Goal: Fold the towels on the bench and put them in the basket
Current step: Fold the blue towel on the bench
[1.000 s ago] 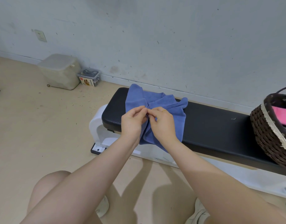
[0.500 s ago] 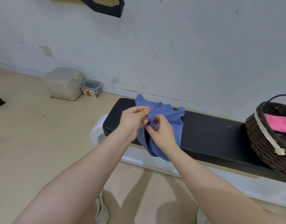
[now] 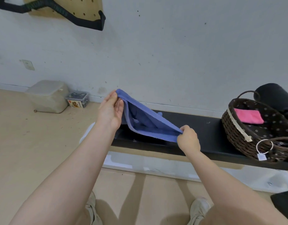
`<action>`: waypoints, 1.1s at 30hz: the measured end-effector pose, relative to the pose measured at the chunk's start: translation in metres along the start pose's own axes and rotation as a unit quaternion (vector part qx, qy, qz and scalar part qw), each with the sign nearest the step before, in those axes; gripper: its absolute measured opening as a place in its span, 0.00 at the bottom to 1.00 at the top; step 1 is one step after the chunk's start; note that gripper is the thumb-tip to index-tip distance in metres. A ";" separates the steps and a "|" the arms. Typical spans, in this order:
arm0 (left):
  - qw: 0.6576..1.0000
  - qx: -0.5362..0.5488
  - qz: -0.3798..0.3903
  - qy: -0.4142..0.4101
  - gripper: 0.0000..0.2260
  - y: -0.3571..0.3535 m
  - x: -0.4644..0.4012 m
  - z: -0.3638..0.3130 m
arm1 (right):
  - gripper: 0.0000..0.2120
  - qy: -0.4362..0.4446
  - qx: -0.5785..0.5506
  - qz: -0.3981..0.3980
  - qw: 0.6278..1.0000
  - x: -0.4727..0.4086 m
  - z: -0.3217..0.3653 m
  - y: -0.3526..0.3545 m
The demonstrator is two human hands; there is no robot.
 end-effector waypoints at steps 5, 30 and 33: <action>0.999 0.009 -0.041 -0.005 0.06 0.016 0.009 0.007 | 0.13 -0.131 -0.261 -0.056 0.955 -0.002 -0.022 0.033; 0.993 -0.089 -0.049 -0.053 0.07 -0.080 -0.024 -0.010 | 0.12 -0.039 -0.601 -0.203 0.772 -0.080 0.019 0.154; 0.996 -0.072 -0.024 -0.049 0.06 -0.105 -0.056 -0.017 | 0.14 -0.001 -0.614 -0.193 0.766 -0.114 0.022 0.155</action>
Point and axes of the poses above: each hand's wrist, its own x-axis away from the middle knuckle, its own y-axis out of the back of the hand, z = x × y, the point moved 3 cm from there along -x, towards the middle knuckle, and after that the axes turned 12 degrees about y, right-handed, at the moved point
